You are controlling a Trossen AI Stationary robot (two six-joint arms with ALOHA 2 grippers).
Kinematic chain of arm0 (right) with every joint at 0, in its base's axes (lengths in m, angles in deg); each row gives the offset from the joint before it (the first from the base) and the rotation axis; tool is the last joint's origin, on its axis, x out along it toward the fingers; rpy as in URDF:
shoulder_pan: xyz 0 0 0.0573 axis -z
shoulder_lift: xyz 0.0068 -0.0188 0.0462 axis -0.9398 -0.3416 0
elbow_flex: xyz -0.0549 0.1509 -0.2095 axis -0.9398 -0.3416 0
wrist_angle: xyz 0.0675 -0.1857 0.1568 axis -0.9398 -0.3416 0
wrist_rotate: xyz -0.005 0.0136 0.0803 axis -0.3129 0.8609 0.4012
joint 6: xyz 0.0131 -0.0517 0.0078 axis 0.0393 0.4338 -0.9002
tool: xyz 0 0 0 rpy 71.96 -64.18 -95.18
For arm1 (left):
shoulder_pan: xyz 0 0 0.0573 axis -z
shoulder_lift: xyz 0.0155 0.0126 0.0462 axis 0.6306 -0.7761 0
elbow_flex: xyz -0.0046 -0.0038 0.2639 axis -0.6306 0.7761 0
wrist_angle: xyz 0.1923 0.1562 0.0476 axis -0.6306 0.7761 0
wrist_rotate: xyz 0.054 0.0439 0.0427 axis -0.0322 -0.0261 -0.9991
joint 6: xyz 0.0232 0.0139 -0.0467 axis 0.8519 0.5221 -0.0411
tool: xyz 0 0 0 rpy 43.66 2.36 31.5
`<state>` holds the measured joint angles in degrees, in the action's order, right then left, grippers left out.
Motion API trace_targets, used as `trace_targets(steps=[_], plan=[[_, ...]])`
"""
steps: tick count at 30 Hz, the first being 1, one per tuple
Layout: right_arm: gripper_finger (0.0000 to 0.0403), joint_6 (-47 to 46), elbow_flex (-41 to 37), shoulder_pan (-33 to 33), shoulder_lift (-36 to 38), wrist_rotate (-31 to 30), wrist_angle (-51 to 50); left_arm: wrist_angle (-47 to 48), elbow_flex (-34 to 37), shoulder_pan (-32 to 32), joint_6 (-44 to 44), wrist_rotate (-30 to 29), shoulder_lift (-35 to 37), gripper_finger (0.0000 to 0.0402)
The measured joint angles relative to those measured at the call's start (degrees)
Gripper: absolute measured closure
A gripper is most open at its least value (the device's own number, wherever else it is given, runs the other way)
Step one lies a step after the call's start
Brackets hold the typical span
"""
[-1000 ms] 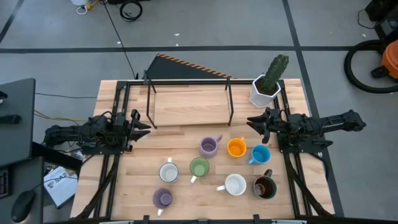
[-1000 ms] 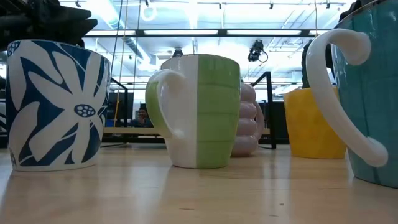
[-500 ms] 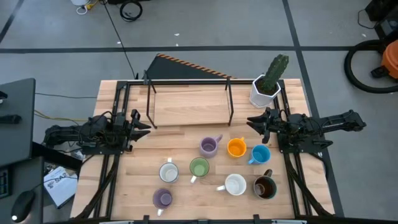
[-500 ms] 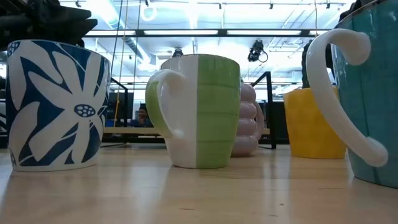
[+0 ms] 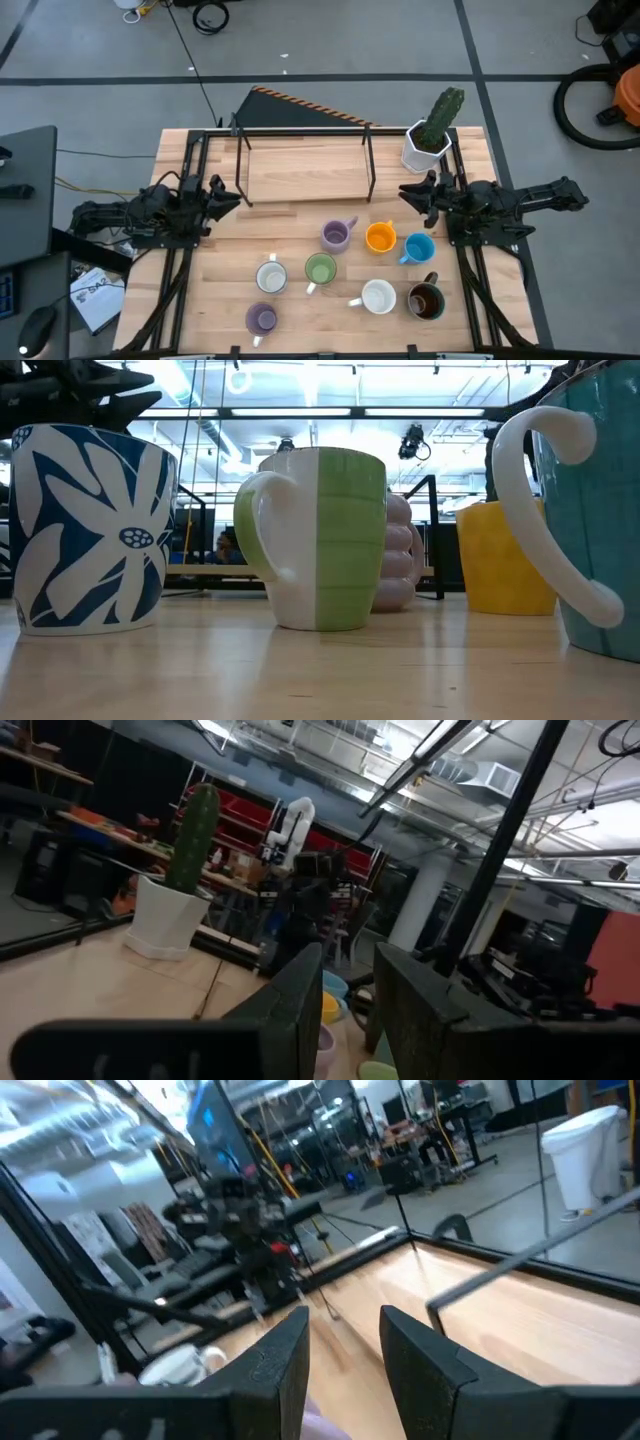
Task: Place coffee mugs
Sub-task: Put the top purple mug on the shelf
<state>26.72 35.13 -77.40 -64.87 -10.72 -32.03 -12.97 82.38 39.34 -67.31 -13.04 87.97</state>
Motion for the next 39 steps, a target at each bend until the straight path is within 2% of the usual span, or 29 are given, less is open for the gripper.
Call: trace_targets(steps=[10,15,21,24,28,35,39], plan=[[0.0273,-3.06,0.00,0.06,0.00,0.11,5.58,-0.04,0.00,-0.02,0.01,-0.27,0.00,0.0303],[0.0273,-6.30,0.00,0.06,-0.62,3.91,8.03,-0.06,0.00,-0.02,0.56,0.71,0.00,0.0303],[0.0273,-5.85,0.58,0.06,-5.90,11.93,14.25,-6.22,0.00,0.03,8.64,14.72,-0.01,0.0303],[0.0273,-3.36,3.12,0.06,-9.86,11.94,14.21,-10.64,0.00,0.03,9.44,16.20,0.00,0.0303],[0.0273,0.41,8.51,0.06,-17.20,10.58,11.21,-11.86,0.00,0.01,9.05,11.87,0.00,0.0303],[0.0273,4.55,19.84,0.06,-33.40,6.31,4.69,-4.53,0.00,-0.02,10.34,9.23,0.00,0.0303],[0.0273,5.99,28.08,-0.13,-44.23,6.08,0.26,-1.82,0.00,-0.02,11.10,8.61,-0.02,0.0303]])
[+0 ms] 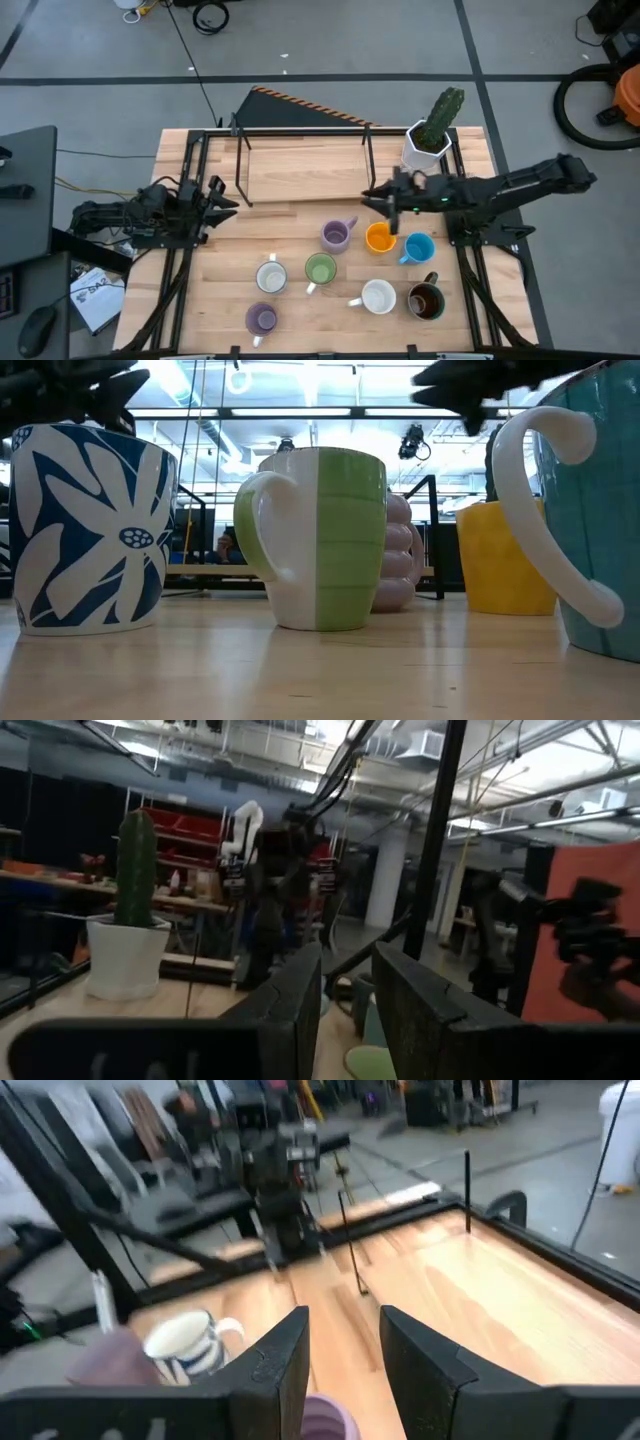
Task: Place coffee mugs
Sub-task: Put the top purple mug on the shelf
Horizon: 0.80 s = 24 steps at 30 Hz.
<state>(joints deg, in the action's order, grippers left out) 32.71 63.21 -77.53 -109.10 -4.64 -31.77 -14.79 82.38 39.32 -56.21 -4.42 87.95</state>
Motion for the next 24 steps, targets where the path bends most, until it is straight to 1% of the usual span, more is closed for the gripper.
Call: trace_targets(steps=[4,7,11,13,19,24], plan=[[0.0273,0.02,10.10,-1.44,-10.23,-0.19,-9.83,1.32,0.00,0.00,1.39,0.01,0.01,0.0303],[0.0273,-0.44,18.12,-2.96,-16.93,-2.05,-18.46,1.84,0.00,0.00,2.73,-0.09,0.00,0.0303],[0.0273,-0.42,28.24,-4.72,-24.67,-2.93,-28.12,0.25,0.00,0.00,3.35,-1.09,0.01,0.0303],[0.0273,-0.42,32.82,-5.44,-27.97,-3.00,-32.03,-0.38,0.00,0.00,5.13,-1.86,0.00,0.0303],[0.0273,-1.06,42.33,-7.28,-37.00,-3.02,-39.79,-0.33,0.00,0.00,7.49,-6.32,0.00,0.0303],[0.0271,-5.54,50.60,-8.29,-43.84,-2.87,-53.14,-0.66,0.00,0.00,7.66,-9.46,0.02,0.0303]])
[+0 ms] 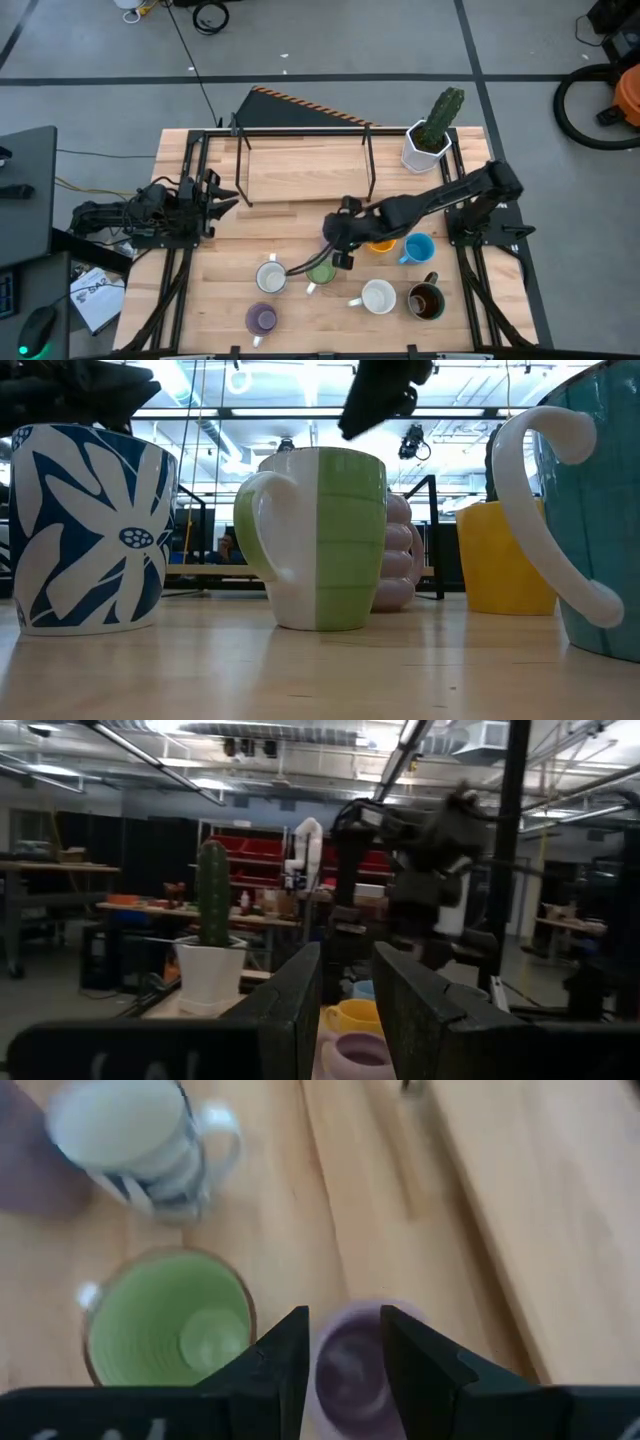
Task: Place coffee mugs
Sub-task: Put the top purple mug on the shelf
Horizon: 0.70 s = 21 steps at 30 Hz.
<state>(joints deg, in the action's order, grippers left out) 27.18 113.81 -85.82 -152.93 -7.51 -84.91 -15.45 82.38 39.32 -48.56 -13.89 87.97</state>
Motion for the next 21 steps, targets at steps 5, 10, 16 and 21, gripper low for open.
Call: trace_targets(steps=[5,10,16,21], plan=[[0.0247,-3.75,9.83,0.61,-6.43,3.01,-12.26,0.49,0.00,0.00,-0.35,-0.09,0.00,0.0303],[0.0208,-7.03,18.55,2.34,-12.02,8.76,-19.89,0.98,0.00,0.00,-0.70,-0.07,-0.02,0.0303],[0.0186,-10.49,23.30,4.27,-16.51,12.09,-23.28,1.37,0.00,0.00,-0.73,-0.09,0.00,0.0303],[0.0192,-12.65,23.39,5.56,-19.98,14.06,-24.09,1.33,0.00,0.00,-0.72,-0.09,0.00,0.0303]])
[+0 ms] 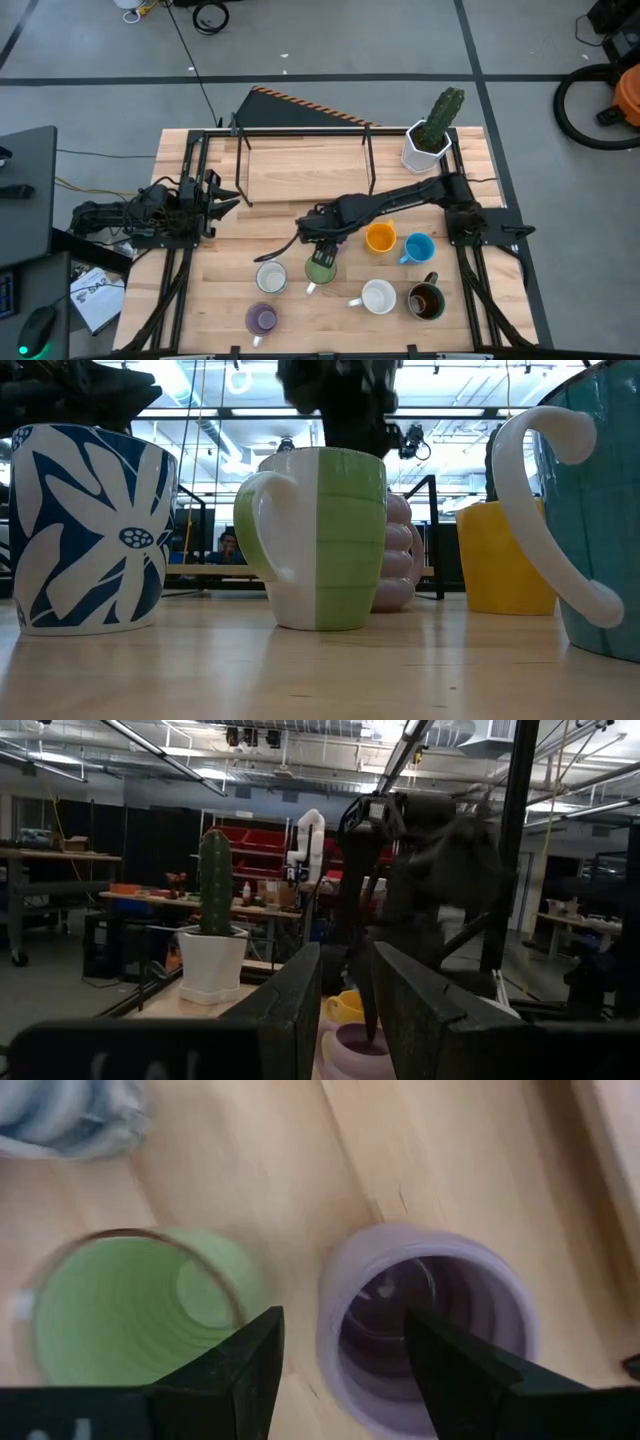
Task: Place coffee mugs
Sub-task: Put the top purple mug on the shelf
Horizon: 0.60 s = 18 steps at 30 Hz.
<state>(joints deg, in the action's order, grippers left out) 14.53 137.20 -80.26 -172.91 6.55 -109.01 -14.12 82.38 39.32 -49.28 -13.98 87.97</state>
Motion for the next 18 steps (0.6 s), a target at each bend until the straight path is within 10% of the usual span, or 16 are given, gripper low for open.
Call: trace_targets(steps=[18], plan=[[0.0239,1.67,-1.46,1.08,-2.40,1.66,-1.27,-0.04,0.00,0.00,0.04,0.00,0.00,0.0303]])
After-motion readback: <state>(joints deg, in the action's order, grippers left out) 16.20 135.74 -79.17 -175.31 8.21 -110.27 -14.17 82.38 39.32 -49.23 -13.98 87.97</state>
